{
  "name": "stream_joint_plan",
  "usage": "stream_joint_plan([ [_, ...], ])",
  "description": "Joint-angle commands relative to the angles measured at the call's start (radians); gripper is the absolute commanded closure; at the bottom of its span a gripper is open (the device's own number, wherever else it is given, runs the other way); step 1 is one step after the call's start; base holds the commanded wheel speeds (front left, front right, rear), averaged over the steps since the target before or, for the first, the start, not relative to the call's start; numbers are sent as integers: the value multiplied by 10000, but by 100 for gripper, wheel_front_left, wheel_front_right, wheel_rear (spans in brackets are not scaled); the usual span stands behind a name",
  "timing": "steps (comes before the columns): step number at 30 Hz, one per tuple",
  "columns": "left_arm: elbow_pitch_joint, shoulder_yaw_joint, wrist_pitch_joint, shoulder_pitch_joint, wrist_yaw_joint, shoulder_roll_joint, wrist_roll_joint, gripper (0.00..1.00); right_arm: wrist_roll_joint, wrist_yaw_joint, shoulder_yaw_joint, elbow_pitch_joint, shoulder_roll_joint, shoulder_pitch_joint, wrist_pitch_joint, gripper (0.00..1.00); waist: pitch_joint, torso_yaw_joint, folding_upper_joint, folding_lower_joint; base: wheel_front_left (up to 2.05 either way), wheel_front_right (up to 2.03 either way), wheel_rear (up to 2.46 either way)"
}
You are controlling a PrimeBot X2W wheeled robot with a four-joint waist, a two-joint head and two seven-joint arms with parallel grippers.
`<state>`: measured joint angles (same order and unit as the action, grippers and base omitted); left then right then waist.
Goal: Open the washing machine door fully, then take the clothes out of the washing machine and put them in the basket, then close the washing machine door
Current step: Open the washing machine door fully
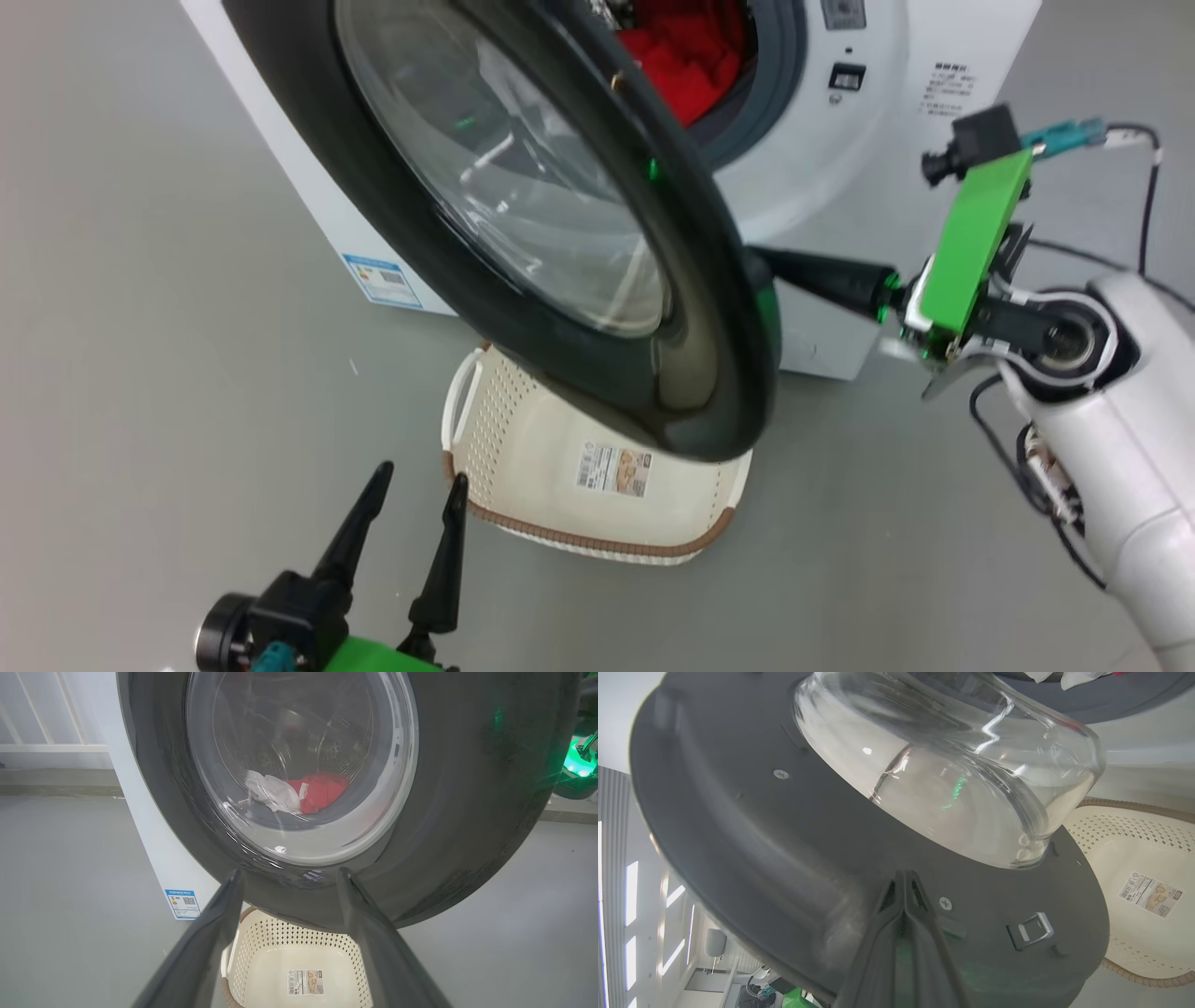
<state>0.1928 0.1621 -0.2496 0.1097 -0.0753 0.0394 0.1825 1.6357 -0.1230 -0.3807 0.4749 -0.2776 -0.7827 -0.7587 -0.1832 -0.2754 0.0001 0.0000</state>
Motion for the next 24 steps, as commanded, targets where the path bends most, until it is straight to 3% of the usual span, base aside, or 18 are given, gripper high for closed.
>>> stream_joint_plan([
  [1, -230, -375, -122, -77, 23, 108, -140, 0, 122, -77, -170, -420, 204, 289, -130, 100, 293, -109, -1, 0, 0, 0, 0],
  [12, -291, -546, -122, -670, 15, 108, -299, 0, 139, -77, -522, -1278, 742, 1640, -434, 100, 955, -507, -1, 0, 0, 0, 0],
  [24, -312, -626, -122, -935, 50, 108, -269, 0, -64, -77, -637, -1717, 1239, 2375, -311, 100, 1291, -1479, -1, 0, 0, 0, 0],
])
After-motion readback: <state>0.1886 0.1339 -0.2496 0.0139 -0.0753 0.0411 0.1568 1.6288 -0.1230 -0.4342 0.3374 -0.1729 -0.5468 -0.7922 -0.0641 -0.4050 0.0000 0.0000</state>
